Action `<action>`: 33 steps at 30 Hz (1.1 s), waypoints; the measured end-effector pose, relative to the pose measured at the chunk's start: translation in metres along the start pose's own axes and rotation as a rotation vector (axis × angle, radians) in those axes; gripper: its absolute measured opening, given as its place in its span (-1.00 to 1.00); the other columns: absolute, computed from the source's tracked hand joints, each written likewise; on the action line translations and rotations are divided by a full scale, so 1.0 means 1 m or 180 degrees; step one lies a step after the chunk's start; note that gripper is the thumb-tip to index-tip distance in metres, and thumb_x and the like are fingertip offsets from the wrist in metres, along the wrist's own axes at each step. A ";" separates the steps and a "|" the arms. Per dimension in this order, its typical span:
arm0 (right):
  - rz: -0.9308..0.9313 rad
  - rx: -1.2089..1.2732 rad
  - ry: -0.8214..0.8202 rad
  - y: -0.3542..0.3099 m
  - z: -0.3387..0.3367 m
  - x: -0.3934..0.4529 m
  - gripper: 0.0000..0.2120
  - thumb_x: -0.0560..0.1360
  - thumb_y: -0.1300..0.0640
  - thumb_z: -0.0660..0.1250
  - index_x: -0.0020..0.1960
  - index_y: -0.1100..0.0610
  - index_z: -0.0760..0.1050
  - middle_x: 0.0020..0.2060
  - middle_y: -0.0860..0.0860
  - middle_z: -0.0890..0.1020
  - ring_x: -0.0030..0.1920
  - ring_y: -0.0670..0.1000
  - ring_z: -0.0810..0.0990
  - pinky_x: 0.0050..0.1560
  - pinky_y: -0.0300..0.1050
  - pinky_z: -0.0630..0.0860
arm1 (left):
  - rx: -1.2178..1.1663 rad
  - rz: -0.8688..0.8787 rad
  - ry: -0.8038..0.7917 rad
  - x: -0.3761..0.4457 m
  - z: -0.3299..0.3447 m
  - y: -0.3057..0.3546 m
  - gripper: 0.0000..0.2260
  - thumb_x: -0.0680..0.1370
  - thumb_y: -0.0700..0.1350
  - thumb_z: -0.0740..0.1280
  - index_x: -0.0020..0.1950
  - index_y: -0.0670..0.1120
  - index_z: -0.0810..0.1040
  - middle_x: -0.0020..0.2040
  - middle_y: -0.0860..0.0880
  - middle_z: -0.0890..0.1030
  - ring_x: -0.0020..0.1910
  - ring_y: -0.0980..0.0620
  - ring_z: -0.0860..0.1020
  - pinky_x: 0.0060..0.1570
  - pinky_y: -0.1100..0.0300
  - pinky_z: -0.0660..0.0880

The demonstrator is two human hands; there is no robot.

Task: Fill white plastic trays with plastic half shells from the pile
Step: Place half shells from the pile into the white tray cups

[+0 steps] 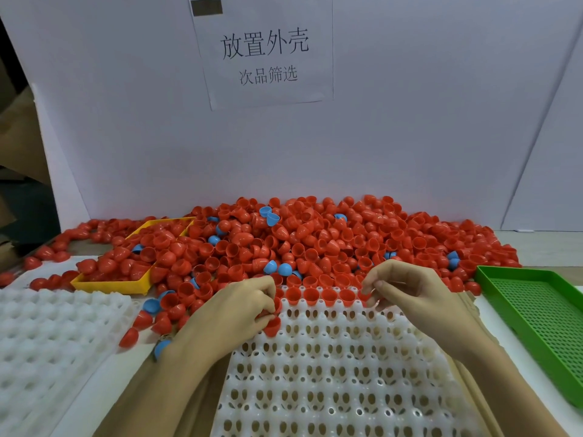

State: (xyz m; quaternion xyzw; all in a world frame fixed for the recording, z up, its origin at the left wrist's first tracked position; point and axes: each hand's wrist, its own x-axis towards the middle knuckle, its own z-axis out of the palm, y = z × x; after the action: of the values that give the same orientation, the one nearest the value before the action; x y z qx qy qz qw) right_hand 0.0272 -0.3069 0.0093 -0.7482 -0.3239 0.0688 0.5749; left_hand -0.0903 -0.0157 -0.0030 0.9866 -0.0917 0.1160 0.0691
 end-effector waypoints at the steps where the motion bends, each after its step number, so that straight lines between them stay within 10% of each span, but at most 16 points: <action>1: 0.0000 -0.0019 0.0010 0.001 -0.001 0.000 -0.71 0.66 0.38 0.27 -0.03 0.12 0.70 -0.08 0.08 0.75 -0.08 0.11 0.75 -0.01 0.02 0.71 | -0.0005 0.0009 0.0001 0.000 0.001 0.000 -0.81 0.64 -0.04 0.37 0.19 -0.01 0.72 0.13 0.20 0.51 0.10 0.23 0.51 0.12 0.27 0.52; 33: 0.0098 0.0042 0.0178 0.009 -0.008 0.004 -0.69 0.66 0.38 0.27 -0.05 0.08 0.71 -0.10 0.08 0.75 -0.11 0.09 0.76 -0.06 -0.11 0.69 | -0.0751 -0.0221 0.0533 -0.001 -0.003 -0.002 -0.83 0.61 -0.06 0.41 0.17 0.07 0.72 0.11 0.30 0.59 0.14 0.36 0.54 0.22 0.42 0.46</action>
State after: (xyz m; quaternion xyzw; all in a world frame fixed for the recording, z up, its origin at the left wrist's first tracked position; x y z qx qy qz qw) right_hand 0.0373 -0.3128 0.0052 -0.7509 -0.2957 0.0589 0.5876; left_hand -0.0915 -0.0132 -0.0008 0.9611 -0.0645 0.1839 0.1960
